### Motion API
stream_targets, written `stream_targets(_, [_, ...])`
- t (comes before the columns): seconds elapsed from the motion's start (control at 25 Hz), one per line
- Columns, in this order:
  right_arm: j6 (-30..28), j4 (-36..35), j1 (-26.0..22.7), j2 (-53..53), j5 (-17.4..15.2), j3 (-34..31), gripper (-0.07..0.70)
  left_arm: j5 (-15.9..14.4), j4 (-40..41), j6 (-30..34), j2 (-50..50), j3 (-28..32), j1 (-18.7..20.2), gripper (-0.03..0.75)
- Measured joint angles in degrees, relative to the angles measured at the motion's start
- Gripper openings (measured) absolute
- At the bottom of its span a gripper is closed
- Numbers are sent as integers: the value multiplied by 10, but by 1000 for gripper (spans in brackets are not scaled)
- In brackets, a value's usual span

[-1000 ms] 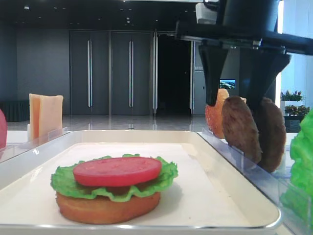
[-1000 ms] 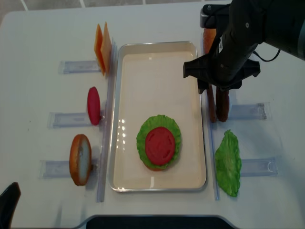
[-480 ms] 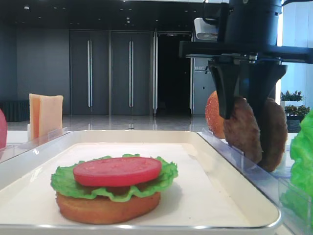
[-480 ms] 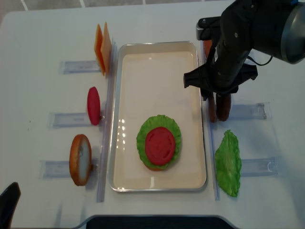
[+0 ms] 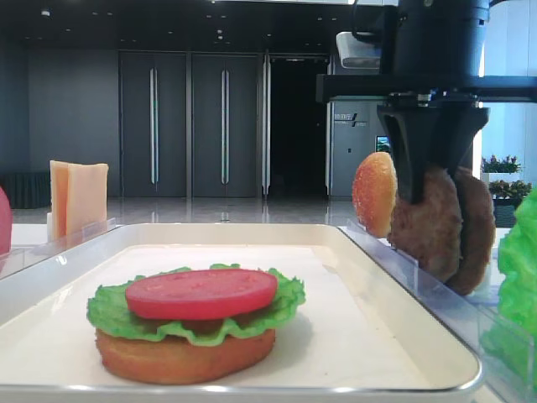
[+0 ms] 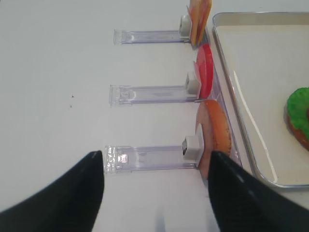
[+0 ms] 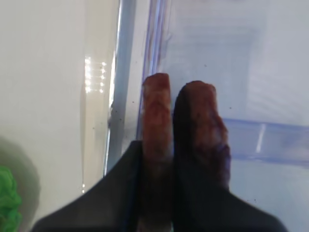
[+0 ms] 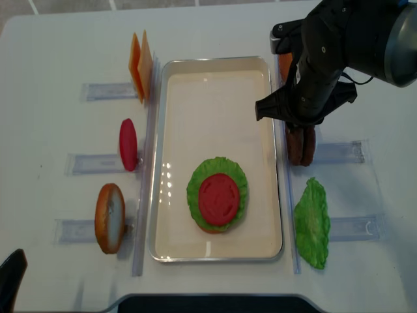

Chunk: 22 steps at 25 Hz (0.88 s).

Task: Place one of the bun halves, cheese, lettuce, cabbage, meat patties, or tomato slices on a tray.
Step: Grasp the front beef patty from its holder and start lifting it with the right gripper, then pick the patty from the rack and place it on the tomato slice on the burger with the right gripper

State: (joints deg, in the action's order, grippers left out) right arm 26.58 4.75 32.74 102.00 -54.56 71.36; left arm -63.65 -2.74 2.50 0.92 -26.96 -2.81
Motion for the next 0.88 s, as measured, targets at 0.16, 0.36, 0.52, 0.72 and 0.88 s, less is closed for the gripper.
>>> stream_targets(0.16, [0, -2, 0, -1, -33, 16, 134, 0, 0, 0, 0, 0, 0, 517])
stream_targets(0.36, [0, -8, 0, -24, -57, 36, 134, 0, 0, 0, 0, 0, 0, 517])
stream_targets(0.52, [0, -21, 0, -57, -64, 40, 134, 0, 0, 0, 0, 0, 0, 517])
stream_targets(0.72, [-3, -47, 0, -107, -75, 40, 134, 0, 0, 0, 0, 0, 0, 517])
stream_targets(0.88, [-11, -63, 0, -135, -85, 40, 134, 0, 0, 0, 0, 0, 0, 517])
